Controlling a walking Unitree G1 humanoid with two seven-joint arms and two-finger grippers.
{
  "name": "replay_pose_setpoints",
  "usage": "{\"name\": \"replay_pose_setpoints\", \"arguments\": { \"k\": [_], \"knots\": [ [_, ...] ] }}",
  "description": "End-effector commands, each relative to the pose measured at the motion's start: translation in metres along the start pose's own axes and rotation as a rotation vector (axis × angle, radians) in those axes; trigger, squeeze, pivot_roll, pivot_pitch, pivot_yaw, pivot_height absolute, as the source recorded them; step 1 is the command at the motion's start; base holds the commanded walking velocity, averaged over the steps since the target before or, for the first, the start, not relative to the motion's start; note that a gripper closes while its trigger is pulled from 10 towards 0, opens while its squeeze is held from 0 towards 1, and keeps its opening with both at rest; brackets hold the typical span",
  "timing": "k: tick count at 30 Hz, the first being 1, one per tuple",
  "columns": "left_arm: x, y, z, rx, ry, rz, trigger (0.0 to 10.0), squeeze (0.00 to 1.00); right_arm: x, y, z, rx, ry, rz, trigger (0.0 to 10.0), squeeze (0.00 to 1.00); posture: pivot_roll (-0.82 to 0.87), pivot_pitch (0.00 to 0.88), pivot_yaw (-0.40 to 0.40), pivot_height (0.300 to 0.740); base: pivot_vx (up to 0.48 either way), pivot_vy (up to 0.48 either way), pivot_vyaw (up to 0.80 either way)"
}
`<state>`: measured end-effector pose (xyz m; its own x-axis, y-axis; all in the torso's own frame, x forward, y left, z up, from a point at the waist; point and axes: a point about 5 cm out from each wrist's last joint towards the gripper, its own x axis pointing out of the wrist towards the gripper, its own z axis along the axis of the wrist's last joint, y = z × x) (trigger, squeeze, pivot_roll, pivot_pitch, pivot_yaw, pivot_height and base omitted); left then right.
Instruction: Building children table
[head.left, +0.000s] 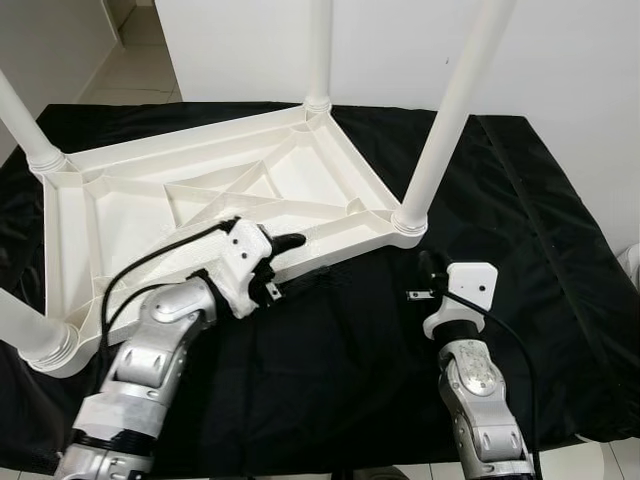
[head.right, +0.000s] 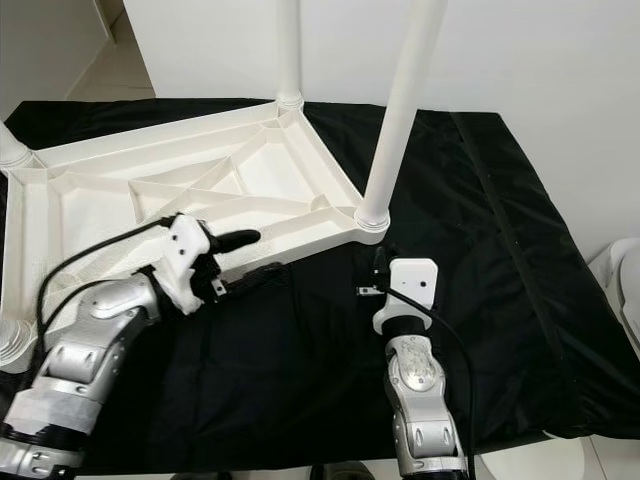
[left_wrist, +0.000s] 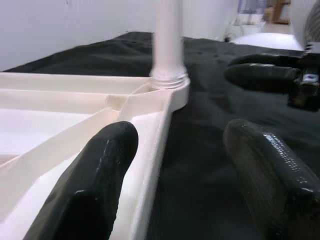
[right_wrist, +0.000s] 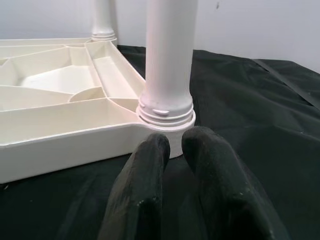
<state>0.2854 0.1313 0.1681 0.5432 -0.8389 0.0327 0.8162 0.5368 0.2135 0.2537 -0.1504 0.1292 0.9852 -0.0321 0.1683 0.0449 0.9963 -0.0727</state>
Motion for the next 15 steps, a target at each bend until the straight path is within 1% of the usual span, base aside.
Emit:
{"name": "replay_pose_setpoints", "arguments": {
  "k": [1, 2, 3, 4, 5, 7, 10, 11, 12, 13, 14, 15],
  "knots": [
    [-0.005, 0.005, 0.000, -0.017, 0.001, 0.014, 10.0, 0.00, 0.001, 0.000, -0.002, -0.003, 0.003, 0.007, 10.0, 0.00, 0.03, 0.026, -0.023, 0.740, 0.000, 0.000, 0.00],
    [-0.010, 0.012, 0.000, -0.019, -0.010, 0.053, 10.0, 0.00, 0.002, 0.001, -0.003, -0.003, 0.004, 0.012, 10.0, 0.00, 0.03, 0.026, -0.028, 0.740, 0.000, 0.000, 0.00],
    [-0.010, 0.012, 0.000, -0.019, -0.010, 0.053, 10.0, 0.00, 0.002, 0.001, -0.003, -0.003, 0.004, 0.012, 10.0, 0.00, 0.03, 0.026, -0.028, 0.740, 0.000, 0.000, 0.00],
    [-0.013, 0.016, 0.000, -0.034, -0.017, 0.083, 10.0, 0.00, 0.002, 0.001, -0.003, -0.004, 0.005, 0.015, 10.0, 0.00, 0.04, 0.024, -0.033, 0.740, 0.000, 0.000, 0.00],
    [-0.017, 0.022, -0.002, -0.053, -0.026, 0.152, 10.0, 0.00, 0.002, 0.001, -0.004, -0.006, 0.006, 0.015, 10.0, 0.00, 0.05, 0.021, -0.038, 0.740, 0.000, 0.000, 0.00],
    [-0.021, 0.028, -0.006, -0.070, -0.022, 0.225, 10.0, 0.00, 0.003, 0.000, -0.005, -0.010, 0.006, 0.010, 10.0, 0.00, 0.05, 0.021, -0.039, 0.740, 0.000, 0.000, 0.00],
    [-0.022, 0.029, -0.007, -0.070, -0.021, 0.236, 10.0, 0.00, 0.003, -0.001, -0.005, -0.011, 0.006, 0.008, 10.0, 0.00, 0.05, 0.021, -0.039, 0.740, 0.000, 0.000, 0.00],
    [-0.026, 0.029, -0.013, -0.075, -0.006, 0.263, 10.0, 0.00, 0.003, -0.002, -0.005, -0.013, 0.002, -0.009, 10.0, 0.00, 0.06, 0.020, -0.043, 0.740, 0.000, 0.000, 0.00],
    [-0.026, 0.029, -0.013, -0.075, -0.006, 0.263, 10.0, 0.00, 0.003, -0.002, -0.005, -0.013, 0.002, -0.009, 10.0, 0.00, 0.06, 0.020, -0.043, 0.740, 0.000, 0.000, 0.00],
    [-0.030, 0.029, -0.021, -0.077, 0.020, 0.313, 10.0, 0.00, 0.003, -0.005, -0.005, -0.013, -0.001, -0.032, 10.0, 0.00, 0.06, 0.023, -0.045, 0.740, 0.000, 0.000, 0.00],
    [-0.030, 0.029, -0.021, -0.077, 0.020, 0.313, 10.0, 0.00, 0.003, -0.005, -0.005, -0.013, -0.001, -0.032, 10.0, 0.00, 0.06, 0.023, -0.045, 0.740, 0.000, 0.000, 0.00],
    [-0.034, 0.029, -0.027, -0.077, 0.025, 0.371, 10.0, 0.00, 0.002, -0.007, -0.006, -0.011, 0.000, -0.049, 10.0, 0.00, 0.07, 0.024, -0.046, 0.740, 0.000, 0.000, 0.00]
  ]
}}
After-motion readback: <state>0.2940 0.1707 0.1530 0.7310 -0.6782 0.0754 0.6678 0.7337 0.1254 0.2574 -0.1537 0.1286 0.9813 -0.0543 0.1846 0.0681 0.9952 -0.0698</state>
